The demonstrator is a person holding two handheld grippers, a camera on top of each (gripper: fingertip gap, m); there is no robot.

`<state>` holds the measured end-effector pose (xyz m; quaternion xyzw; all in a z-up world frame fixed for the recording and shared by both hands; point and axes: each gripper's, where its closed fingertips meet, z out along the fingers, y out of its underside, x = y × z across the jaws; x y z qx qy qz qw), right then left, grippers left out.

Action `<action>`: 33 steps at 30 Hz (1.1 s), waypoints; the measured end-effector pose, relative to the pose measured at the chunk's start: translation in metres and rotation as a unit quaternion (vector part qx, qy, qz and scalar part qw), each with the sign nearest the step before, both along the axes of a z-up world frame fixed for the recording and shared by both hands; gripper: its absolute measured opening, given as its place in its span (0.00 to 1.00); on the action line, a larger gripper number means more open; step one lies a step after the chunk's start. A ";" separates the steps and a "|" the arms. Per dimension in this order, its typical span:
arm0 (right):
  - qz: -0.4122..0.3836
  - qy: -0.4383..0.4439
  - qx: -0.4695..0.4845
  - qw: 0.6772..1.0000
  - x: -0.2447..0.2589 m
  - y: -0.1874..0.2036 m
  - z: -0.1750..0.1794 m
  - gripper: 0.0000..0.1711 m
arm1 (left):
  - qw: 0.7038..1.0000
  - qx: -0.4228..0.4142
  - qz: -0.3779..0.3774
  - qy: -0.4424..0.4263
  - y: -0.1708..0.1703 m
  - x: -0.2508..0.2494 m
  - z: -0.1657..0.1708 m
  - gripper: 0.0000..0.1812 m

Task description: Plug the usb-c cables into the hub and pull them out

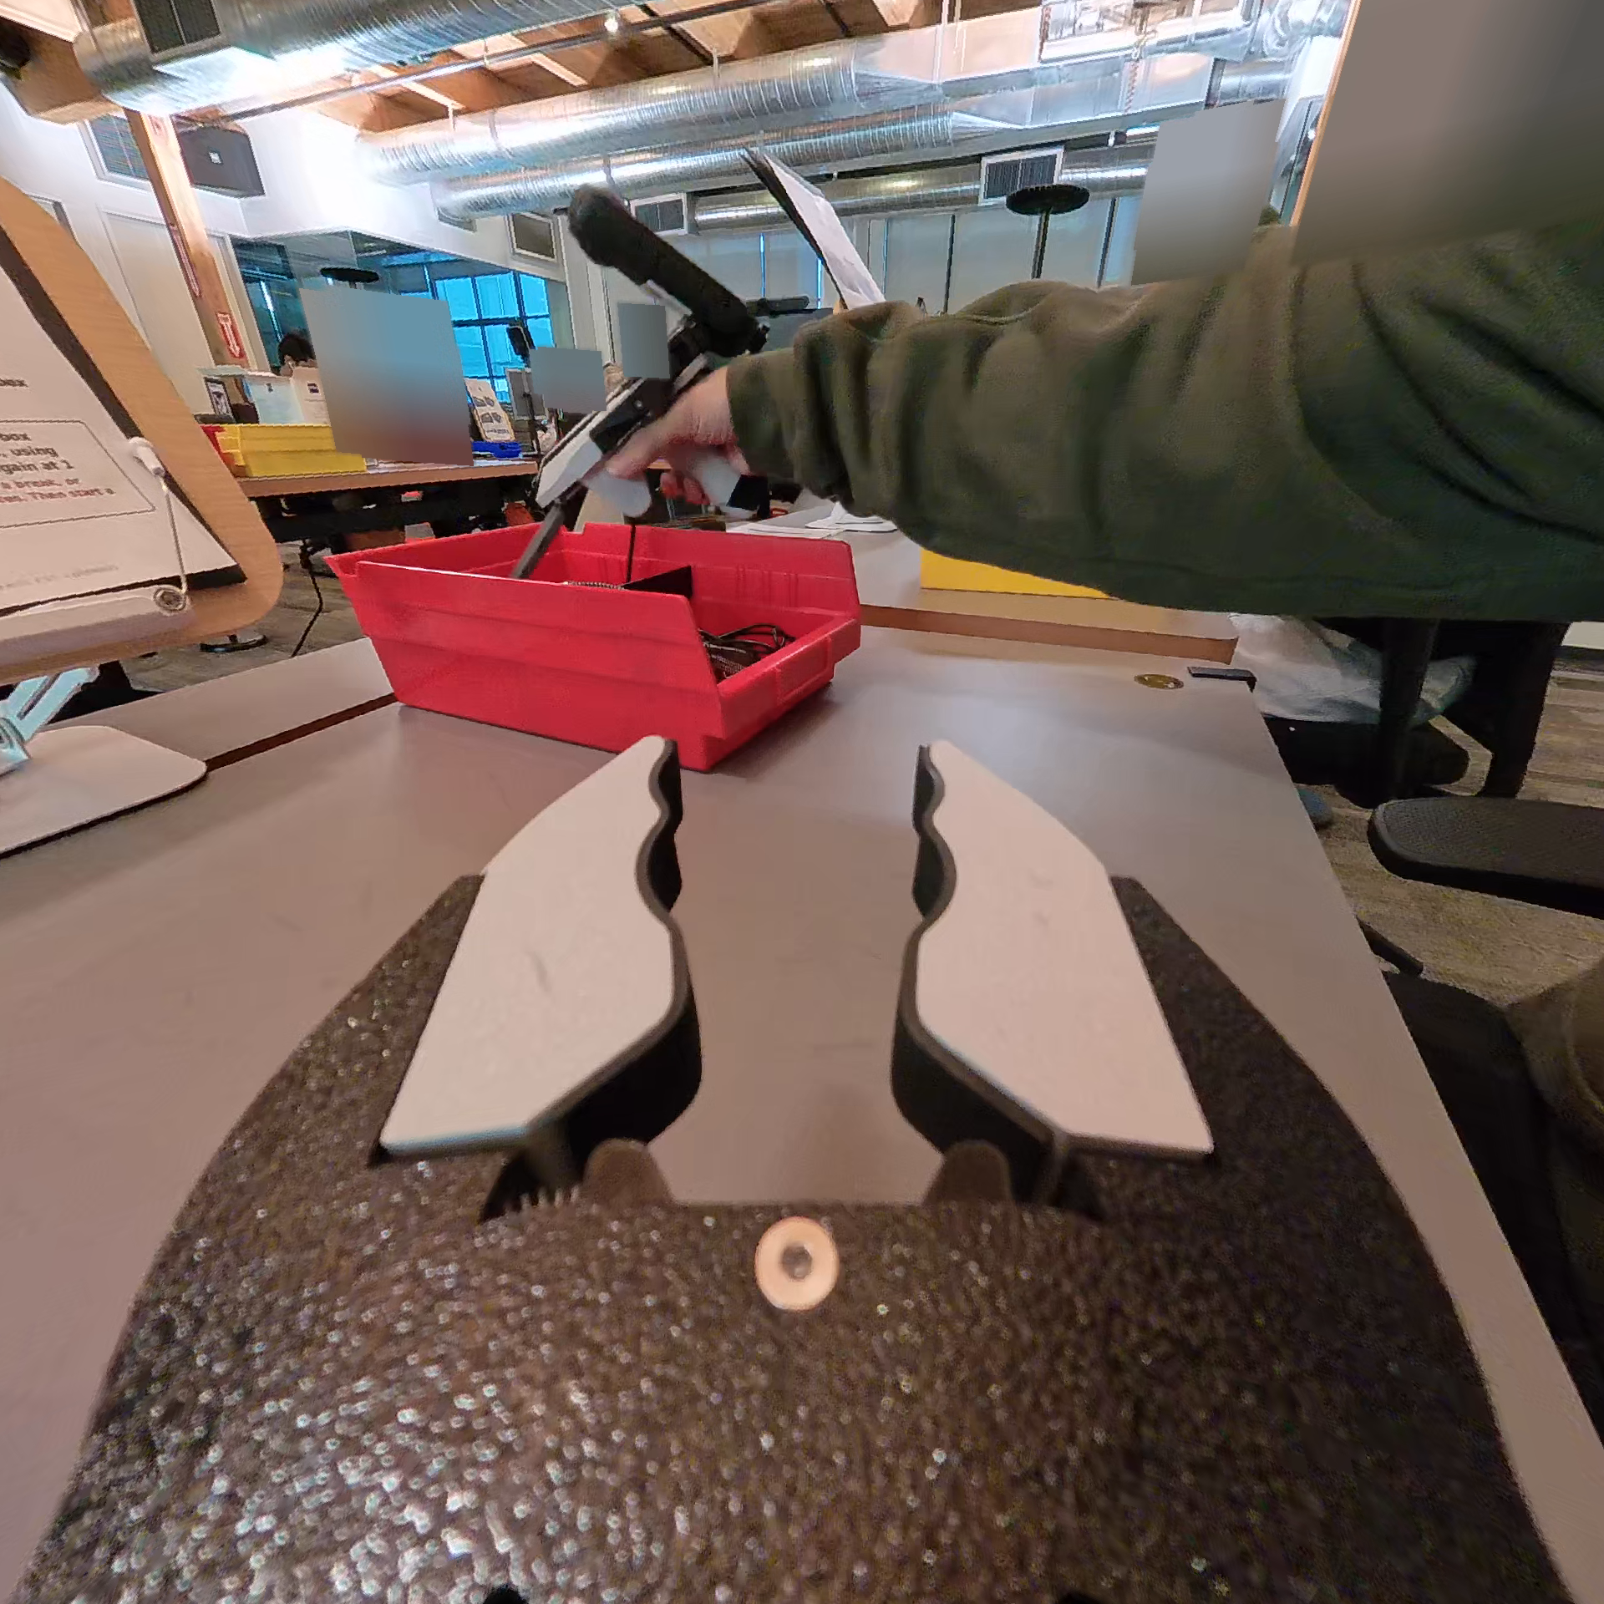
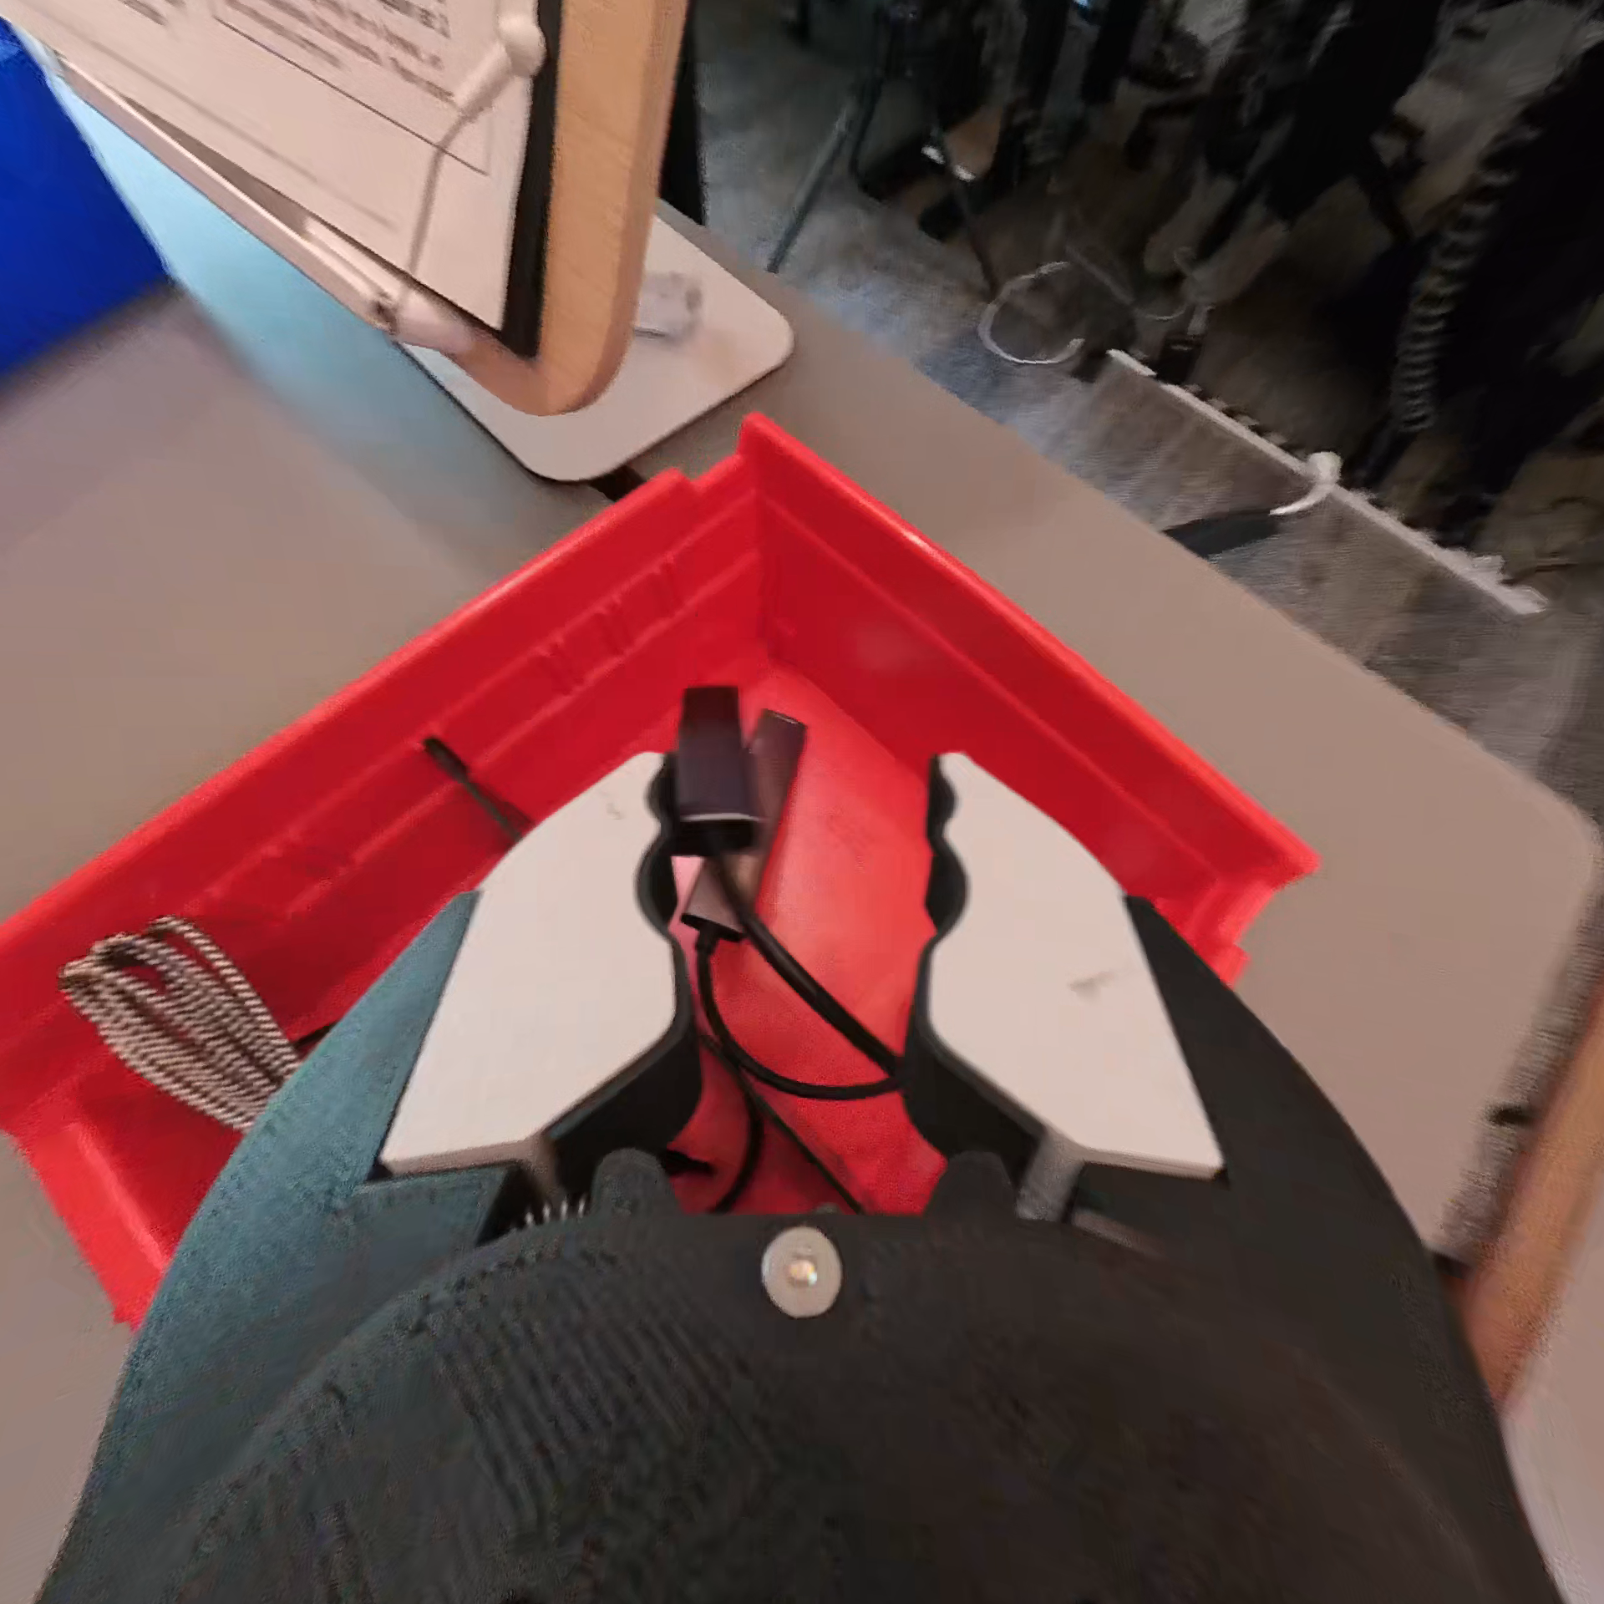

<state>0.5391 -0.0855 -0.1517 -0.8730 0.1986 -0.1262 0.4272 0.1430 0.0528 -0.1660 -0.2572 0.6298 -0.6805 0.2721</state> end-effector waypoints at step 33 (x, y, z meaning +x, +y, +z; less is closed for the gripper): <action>-0.110 -0.135 0.104 0.979 -0.232 -0.099 0.040 0.54 | 0.836 0.204 0.237 0.452 -0.078 0.271 -0.008 0.38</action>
